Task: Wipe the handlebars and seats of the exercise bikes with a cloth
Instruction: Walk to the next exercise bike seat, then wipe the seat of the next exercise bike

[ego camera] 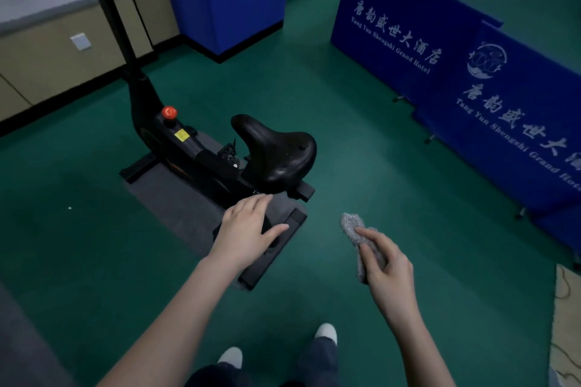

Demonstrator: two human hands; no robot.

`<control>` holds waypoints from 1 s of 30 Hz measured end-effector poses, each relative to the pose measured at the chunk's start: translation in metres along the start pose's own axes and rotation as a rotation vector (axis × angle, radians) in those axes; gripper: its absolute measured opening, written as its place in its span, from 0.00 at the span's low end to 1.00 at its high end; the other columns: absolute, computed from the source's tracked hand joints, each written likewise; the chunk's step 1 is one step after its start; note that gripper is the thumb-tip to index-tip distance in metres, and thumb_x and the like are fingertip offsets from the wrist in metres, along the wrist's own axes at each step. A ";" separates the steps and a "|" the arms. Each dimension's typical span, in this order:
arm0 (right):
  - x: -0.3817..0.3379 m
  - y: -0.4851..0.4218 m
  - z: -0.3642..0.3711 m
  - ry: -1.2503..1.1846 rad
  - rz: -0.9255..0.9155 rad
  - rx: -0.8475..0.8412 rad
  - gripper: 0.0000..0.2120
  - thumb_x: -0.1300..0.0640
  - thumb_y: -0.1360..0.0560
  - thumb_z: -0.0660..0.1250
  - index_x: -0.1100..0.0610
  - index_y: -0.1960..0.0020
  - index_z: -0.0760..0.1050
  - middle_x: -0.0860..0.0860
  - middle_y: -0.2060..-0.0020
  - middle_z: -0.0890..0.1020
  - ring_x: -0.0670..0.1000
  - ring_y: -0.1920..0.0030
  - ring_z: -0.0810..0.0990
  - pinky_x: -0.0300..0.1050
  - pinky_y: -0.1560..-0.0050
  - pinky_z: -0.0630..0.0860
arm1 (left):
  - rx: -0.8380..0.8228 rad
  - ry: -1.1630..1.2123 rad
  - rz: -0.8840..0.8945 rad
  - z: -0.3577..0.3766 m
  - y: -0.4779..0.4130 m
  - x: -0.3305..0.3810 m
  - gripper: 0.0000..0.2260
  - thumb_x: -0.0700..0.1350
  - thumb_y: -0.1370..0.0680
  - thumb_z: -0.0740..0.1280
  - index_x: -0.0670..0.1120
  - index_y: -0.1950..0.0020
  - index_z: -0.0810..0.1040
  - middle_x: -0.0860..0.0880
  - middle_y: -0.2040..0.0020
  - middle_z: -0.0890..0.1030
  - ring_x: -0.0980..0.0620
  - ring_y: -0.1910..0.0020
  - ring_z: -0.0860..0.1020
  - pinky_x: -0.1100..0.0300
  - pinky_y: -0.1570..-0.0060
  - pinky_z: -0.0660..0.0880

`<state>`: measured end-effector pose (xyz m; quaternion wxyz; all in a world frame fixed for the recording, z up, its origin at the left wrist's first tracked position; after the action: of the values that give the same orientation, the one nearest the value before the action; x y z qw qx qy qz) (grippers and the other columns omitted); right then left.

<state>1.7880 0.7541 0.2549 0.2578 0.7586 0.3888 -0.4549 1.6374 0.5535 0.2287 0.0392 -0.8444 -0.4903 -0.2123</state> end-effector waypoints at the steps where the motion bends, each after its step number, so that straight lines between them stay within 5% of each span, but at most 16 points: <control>1: 0.004 -0.014 -0.012 0.003 -0.011 -0.010 0.15 0.63 0.23 0.66 0.41 0.50 0.78 0.41 0.49 0.81 0.46 0.41 0.77 0.43 0.41 0.70 | 0.014 0.009 -0.024 0.002 -0.008 0.009 0.33 0.65 0.23 0.56 0.50 0.23 0.55 0.53 0.24 0.60 0.53 0.26 0.57 0.54 0.28 0.55; 9: 0.036 -0.101 -0.070 -0.005 -0.040 -0.140 0.14 0.62 0.23 0.66 0.42 0.51 0.79 0.47 0.48 0.83 0.50 0.41 0.78 0.51 0.37 0.73 | 0.070 0.044 -0.207 0.026 -0.043 0.061 0.35 0.65 0.24 0.58 0.49 0.23 0.54 0.51 0.24 0.59 0.51 0.25 0.57 0.53 0.28 0.55; 15: 0.027 -0.145 -0.047 -0.038 -0.093 -0.290 0.14 0.61 0.22 0.65 0.41 0.49 0.78 0.46 0.48 0.82 0.47 0.41 0.78 0.41 0.43 0.73 | 0.107 0.037 -0.306 0.024 -0.060 0.065 0.35 0.64 0.24 0.59 0.49 0.23 0.54 0.51 0.24 0.59 0.50 0.25 0.57 0.51 0.28 0.55; 23: 0.015 -0.199 0.000 -0.024 -0.143 -0.416 0.16 0.62 0.22 0.65 0.39 0.50 0.77 0.46 0.47 0.82 0.48 0.40 0.77 0.51 0.38 0.74 | 0.162 0.066 -0.463 0.026 -0.077 0.025 0.35 0.64 0.24 0.61 0.49 0.23 0.56 0.50 0.24 0.59 0.50 0.26 0.57 0.51 0.28 0.56; 30: -0.014 -0.242 0.049 0.125 -0.233 -0.543 0.19 0.61 0.22 0.65 0.34 0.51 0.74 0.31 0.52 0.76 0.41 0.43 0.74 0.33 0.45 0.67 | 0.219 0.184 -0.608 0.021 -0.089 -0.024 0.36 0.63 0.26 0.62 0.48 0.23 0.57 0.50 0.25 0.61 0.49 0.26 0.59 0.49 0.29 0.57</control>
<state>1.5611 0.8496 0.2358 0.3728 0.6386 0.5959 -0.3133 1.5587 0.5860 0.1874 0.1089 -0.6275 -0.7340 -0.2358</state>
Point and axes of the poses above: each hand's wrist, its own y-axis away from the middle knuckle, its own z-axis out of the palm, x = y × z, the point moved 10 cm from there along -y, towards the middle knuckle
